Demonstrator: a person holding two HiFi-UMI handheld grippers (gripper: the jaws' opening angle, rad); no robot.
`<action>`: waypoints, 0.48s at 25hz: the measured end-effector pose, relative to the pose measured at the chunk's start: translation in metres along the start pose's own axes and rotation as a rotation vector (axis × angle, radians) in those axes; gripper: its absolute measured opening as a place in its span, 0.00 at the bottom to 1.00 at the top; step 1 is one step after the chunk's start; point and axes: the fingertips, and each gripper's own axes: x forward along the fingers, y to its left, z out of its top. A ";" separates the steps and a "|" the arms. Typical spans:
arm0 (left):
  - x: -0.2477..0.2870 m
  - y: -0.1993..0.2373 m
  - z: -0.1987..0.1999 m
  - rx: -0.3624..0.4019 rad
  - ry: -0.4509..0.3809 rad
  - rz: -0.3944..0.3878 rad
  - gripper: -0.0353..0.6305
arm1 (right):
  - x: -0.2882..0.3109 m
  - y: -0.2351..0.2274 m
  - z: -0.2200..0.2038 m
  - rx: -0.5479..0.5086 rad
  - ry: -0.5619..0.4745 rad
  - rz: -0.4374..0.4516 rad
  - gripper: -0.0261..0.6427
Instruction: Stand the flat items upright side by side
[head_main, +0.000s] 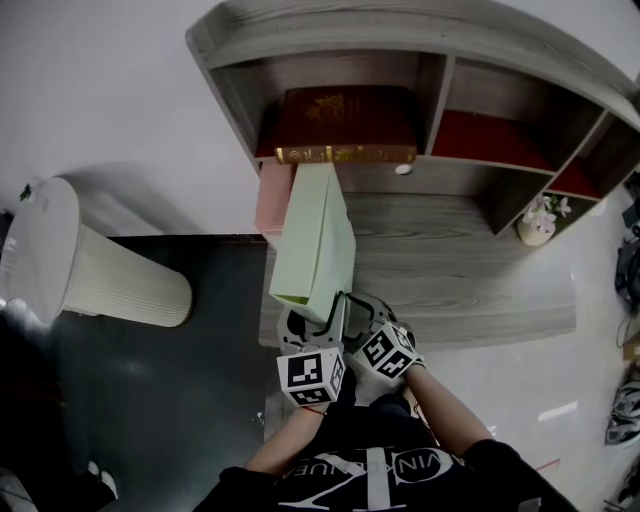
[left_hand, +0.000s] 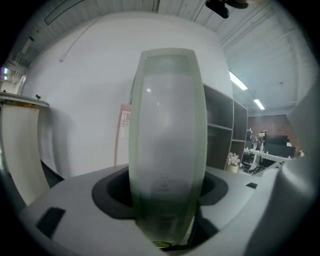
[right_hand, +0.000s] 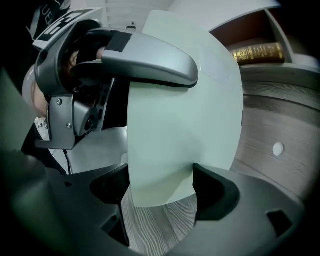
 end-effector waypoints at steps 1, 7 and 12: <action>0.003 0.003 -0.001 0.014 0.009 -0.010 0.50 | 0.005 -0.002 0.000 -0.002 0.005 -0.001 0.64; 0.013 0.016 -0.014 0.096 0.056 -0.064 0.52 | 0.030 -0.010 -0.004 -0.019 0.048 -0.001 0.63; 0.016 0.023 -0.022 0.123 0.074 -0.119 0.53 | 0.044 -0.011 -0.005 -0.018 0.069 -0.013 0.63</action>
